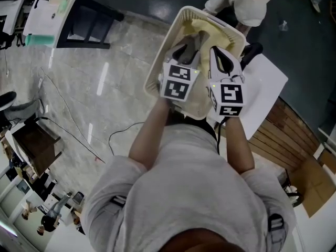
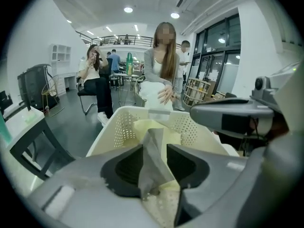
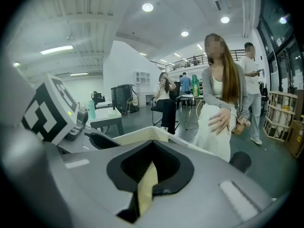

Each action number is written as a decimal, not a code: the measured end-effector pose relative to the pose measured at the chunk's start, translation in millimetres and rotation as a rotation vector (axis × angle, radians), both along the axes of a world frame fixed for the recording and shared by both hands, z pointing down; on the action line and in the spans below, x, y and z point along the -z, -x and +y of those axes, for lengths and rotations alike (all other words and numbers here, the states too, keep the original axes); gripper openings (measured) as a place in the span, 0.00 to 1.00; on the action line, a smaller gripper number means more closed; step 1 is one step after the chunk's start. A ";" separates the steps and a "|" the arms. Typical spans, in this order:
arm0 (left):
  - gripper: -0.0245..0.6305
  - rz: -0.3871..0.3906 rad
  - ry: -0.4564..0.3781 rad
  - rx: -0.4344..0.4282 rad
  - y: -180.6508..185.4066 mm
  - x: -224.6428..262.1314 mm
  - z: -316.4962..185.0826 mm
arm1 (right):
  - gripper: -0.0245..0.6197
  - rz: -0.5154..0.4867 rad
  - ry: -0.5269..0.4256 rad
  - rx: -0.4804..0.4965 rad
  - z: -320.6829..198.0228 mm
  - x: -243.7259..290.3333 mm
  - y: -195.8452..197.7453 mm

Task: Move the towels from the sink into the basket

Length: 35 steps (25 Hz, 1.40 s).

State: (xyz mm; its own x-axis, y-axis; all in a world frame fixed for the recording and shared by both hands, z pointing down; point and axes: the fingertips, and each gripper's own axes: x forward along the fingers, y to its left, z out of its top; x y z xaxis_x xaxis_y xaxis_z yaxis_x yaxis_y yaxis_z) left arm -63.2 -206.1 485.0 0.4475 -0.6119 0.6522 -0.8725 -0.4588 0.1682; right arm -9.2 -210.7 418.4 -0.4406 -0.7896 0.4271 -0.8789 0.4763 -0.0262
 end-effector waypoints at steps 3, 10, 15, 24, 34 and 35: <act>0.29 -0.003 -0.048 0.020 -1.9 15.6 6.0 | 0.05 -0.008 -0.019 0.006 6.4 8.0 -2.7; 0.19 -0.005 -0.140 0.060 -11.9 50.3 30.0 | 0.05 -0.026 -0.066 0.018 30.4 33.2 -12.4; 0.07 -0.003 -0.215 0.112 -25.0 76.4 53.5 | 0.05 -0.029 -0.109 0.027 55.1 50.0 -34.1; 0.07 0.043 -0.325 0.147 -64.3 108.0 101.1 | 0.05 -0.075 -0.187 0.004 107.6 72.0 -74.6; 0.07 0.117 -0.400 0.048 -87.5 147.5 123.5 | 0.05 -0.043 -0.328 -0.116 138.0 118.0 -98.7; 0.07 0.126 -0.413 0.032 -88.8 152.6 124.6 | 0.05 -0.042 -0.340 -0.130 138.7 123.1 -99.2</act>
State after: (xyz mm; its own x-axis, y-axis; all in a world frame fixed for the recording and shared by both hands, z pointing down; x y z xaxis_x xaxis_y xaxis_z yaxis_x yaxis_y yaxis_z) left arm 25.6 -81.5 332.3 0.4847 -0.8247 0.2914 -0.8717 -0.4831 0.0826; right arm 90.0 -72.0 295.3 -0.3387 -0.9340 0.1140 -0.9342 0.3482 0.0774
